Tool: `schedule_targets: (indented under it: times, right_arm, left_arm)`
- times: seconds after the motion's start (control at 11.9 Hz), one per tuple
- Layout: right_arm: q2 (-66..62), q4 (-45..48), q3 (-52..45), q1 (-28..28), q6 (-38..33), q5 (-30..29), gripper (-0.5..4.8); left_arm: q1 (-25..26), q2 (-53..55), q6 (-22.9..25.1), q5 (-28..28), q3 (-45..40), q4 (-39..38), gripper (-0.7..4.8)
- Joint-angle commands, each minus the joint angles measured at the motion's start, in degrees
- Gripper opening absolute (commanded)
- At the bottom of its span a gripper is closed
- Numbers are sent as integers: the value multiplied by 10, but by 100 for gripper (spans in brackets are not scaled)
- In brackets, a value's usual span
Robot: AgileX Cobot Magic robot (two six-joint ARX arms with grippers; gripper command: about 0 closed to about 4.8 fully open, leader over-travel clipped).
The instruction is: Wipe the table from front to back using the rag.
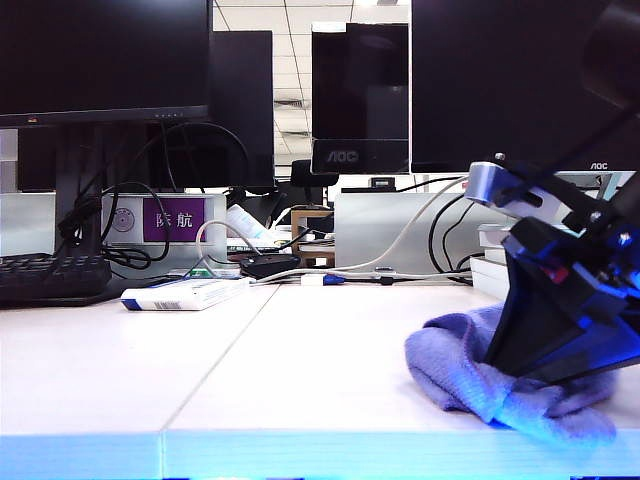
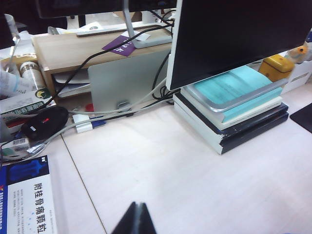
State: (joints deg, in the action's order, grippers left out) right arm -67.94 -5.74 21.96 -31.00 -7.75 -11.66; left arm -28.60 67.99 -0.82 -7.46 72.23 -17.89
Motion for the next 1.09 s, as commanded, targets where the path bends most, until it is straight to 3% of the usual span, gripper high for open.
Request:
schedule_targets:
  times: [0.08,0.17,0.34,0.42,0.5,0.59,0.76,0.84,0.92,1.01,1.09]
  right_arm:
    - [-6,-122,23,1,-4,24,83]
    - [-6,-143,50,1,-2,28,-1]
    - [-6,-148,84,1,-2,32,3]
    - [-6,-143,94,1,-2,32,48]
    - [-6,-141,106,1,-2,29,175]
    - [-7,-147,115,1,-2,30,233]
    - [-6,-168,145,1,-1,26,236]
    - [-6,-186,165,1,2,27,198]
    - [-6,-197,174,1,5,27,125]
    - [-6,-210,187,0,8,26,16]
    - [-6,-219,202,0,21,27,-5]
  left_arm:
    - [0,-1,4,-3,3,4,-5]
    - [0,-1,4,-3,3,4,-5]
    - [0,-1,4,-3,3,4,-5]
    - [0,-1,4,-3,3,4,-5]
    - [0,-1,4,-3,3,4,-5]
    - [0,-1,4,-3,3,4,-5]
    - [0,-1,4,-3,3,4,-5]
    - [0,-1,4,-3,3,4,-5]
    - [0,-1,4,-3,3,4,-5]
    - [0,-1,4,-3,3,4,-5]
    - [0,-1,4,-3,3,4,-5]
